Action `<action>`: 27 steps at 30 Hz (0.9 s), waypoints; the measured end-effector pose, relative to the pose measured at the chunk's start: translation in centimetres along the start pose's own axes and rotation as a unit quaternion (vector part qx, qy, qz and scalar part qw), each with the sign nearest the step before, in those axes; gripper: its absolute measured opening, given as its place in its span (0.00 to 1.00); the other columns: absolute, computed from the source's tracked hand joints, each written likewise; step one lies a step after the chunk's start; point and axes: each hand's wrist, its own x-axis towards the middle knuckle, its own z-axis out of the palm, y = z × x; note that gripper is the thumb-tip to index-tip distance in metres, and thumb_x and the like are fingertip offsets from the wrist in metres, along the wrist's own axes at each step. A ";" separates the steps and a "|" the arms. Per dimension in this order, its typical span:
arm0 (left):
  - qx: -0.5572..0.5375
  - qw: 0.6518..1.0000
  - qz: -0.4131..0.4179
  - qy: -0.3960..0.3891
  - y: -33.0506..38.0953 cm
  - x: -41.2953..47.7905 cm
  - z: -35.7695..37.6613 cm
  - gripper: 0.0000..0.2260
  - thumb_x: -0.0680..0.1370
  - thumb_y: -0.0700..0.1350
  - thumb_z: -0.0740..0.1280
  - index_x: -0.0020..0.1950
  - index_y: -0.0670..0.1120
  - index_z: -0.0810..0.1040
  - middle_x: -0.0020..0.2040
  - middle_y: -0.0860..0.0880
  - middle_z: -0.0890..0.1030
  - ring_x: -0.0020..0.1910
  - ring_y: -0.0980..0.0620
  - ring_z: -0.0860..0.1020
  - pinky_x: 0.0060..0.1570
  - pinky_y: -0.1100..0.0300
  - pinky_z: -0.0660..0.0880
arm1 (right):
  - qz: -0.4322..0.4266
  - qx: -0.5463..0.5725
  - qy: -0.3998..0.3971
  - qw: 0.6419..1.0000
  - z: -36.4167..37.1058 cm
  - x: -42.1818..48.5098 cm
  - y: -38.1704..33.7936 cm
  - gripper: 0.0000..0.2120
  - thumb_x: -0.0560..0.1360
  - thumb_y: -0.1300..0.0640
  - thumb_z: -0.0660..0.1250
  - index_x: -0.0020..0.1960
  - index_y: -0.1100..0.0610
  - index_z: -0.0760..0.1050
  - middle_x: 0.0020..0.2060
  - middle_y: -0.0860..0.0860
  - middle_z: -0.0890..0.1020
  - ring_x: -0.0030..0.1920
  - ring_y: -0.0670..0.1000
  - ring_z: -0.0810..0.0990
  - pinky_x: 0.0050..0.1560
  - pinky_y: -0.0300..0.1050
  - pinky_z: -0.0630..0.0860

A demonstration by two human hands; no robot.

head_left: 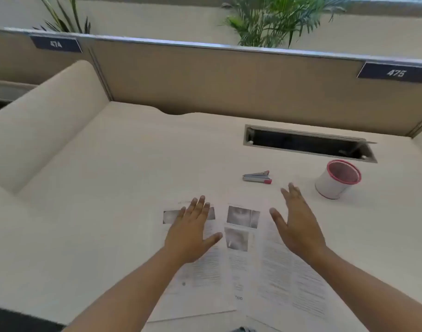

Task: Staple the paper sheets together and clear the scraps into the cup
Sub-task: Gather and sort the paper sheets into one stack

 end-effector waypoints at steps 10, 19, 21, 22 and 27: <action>-0.039 0.999 -0.023 0.006 -1.9 -2.1 5.0 0.45 0.72 0.72 0.36 0.83 0.46 0.45 0.83 0.50 0.42 0.81 0.54 0.39 0.78 0.56 0.37 | 0.033 -0.081 -0.128 0.988 5.5 -5.9 3.1 0.31 0.80 0.45 0.58 0.77 0.59 0.57 0.78 0.54 0.56 0.78 0.53 0.54 0.77 0.50 0.51; -0.347 0.912 -0.144 0.164 -2.9 -6.4 2.0 0.28 0.81 0.54 0.65 0.79 0.50 0.62 0.77 0.59 0.61 0.78 0.59 0.56 0.77 0.57 0.57 | 0.056 0.026 -0.053 0.997 4.6 -6.5 -1.3 0.26 0.77 0.52 0.66 0.73 0.57 0.65 0.70 0.53 0.71 0.70 0.53 0.68 0.71 0.51 0.65; -0.395 0.876 -0.205 0.184 -3.3 -7.6 1.6 0.21 0.81 0.51 0.65 0.74 0.51 0.68 0.71 0.58 0.69 0.73 0.56 0.67 0.68 0.59 0.66 | 0.081 0.071 -0.056 0.993 5.0 -6.9 -3.0 0.21 0.76 0.52 0.68 0.68 0.55 0.70 0.62 0.52 0.77 0.59 0.50 0.77 0.60 0.48 0.74; -0.417 0.853 -0.241 0.198 -3.4 -8.0 1.4 0.15 0.82 0.49 0.65 0.69 0.51 0.72 0.66 0.56 0.75 0.67 0.54 0.73 0.62 0.59 0.70 | 0.100 0.086 -0.065 0.989 5.2 -7.0 -3.9 0.18 0.76 0.51 0.68 0.64 0.54 0.73 0.57 0.50 0.79 0.52 0.47 0.79 0.54 0.45 0.76; -0.508 0.771 -0.357 0.142 -4.0 -8.9 0.9 0.14 0.82 0.49 0.64 0.67 0.47 0.72 0.61 0.50 0.76 0.56 0.52 0.76 0.52 0.59 0.71 | 0.184 0.105 -0.134 0.968 6.5 -7.5 -7.1 0.17 0.74 0.40 0.66 0.53 0.52 0.79 0.42 0.42 0.81 0.44 0.44 0.79 0.41 0.38 0.72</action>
